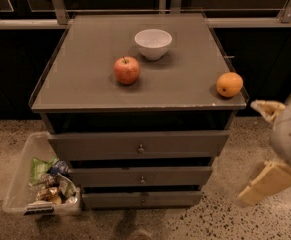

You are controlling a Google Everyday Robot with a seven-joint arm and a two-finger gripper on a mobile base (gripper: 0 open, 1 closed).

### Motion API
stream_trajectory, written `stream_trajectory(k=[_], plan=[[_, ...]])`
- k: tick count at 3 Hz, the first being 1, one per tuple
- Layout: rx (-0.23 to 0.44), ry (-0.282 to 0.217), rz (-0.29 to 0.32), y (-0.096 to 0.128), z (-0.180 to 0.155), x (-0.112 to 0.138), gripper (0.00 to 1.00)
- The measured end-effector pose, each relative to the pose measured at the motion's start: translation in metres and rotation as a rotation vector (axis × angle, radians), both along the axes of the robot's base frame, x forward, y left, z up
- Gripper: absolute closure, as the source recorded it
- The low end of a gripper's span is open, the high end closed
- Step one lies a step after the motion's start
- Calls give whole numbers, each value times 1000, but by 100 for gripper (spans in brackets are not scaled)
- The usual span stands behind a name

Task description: Open bottom drawer

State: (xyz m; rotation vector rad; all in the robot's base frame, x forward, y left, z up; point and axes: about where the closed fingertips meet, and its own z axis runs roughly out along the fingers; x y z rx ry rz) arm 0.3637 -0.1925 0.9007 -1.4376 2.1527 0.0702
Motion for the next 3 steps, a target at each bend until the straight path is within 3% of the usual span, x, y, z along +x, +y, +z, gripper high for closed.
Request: stream_trajectory(k=[1, 2, 3], plan=[[143, 56, -21, 12, -92, -2, 0], [171, 85, -58, 8, -137, -1, 0], [184, 83, -70, 8, -136, -2, 0]])
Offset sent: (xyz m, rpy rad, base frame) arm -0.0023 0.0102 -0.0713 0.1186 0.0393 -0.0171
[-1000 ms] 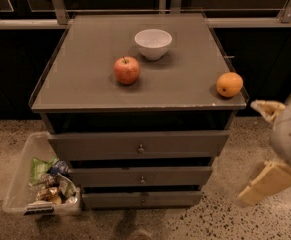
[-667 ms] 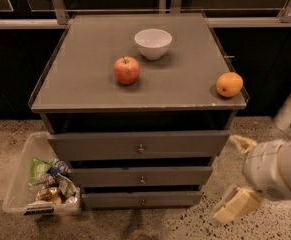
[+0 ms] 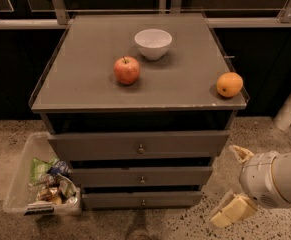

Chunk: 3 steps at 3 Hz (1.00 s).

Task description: Open bottom drawer

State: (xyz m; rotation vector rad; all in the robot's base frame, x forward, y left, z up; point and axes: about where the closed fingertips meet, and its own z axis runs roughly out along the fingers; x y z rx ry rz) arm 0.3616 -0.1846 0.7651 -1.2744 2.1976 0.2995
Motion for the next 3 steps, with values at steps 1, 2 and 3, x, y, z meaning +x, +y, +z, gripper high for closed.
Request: stream_trajectory(k=[1, 2, 3], plan=[[78, 14, -51, -16, -32, 12, 0], [184, 69, -70, -23, -88, 32, 0], [255, 136, -96, -31, -136, 41, 0]])
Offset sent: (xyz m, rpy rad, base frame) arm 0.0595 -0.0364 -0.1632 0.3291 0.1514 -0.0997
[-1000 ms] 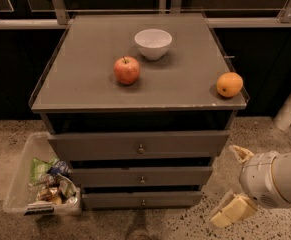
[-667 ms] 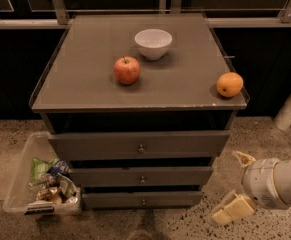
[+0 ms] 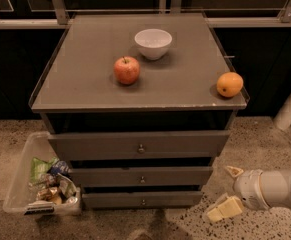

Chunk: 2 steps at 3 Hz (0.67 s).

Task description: Open bottom drawer

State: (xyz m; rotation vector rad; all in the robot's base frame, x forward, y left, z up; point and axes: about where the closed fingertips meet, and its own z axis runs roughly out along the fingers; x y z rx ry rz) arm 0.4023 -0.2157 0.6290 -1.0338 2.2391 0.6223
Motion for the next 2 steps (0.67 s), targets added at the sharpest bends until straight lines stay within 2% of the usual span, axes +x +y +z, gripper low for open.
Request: stream_trajectory(k=[1, 2], plan=[[81, 66, -29, -4, -50, -3, 0], [86, 73, -28, -3, -54, -4, 0]])
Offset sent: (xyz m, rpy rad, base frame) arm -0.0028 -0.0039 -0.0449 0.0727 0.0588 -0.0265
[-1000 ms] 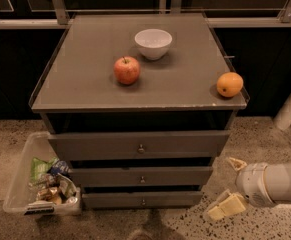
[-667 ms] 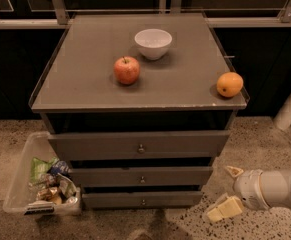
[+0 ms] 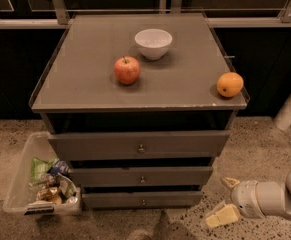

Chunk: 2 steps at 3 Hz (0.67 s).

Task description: Open bottom drawer

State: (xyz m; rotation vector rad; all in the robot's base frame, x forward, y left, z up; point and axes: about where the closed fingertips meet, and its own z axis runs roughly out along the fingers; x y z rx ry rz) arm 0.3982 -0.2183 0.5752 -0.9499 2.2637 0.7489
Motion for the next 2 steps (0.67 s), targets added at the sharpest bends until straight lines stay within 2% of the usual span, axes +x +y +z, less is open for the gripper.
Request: stream_trajectory(k=[1, 2], plan=[[20, 24, -53, -7, -19, -3, 0], [84, 5, -76, -12, -52, 7, 0]])
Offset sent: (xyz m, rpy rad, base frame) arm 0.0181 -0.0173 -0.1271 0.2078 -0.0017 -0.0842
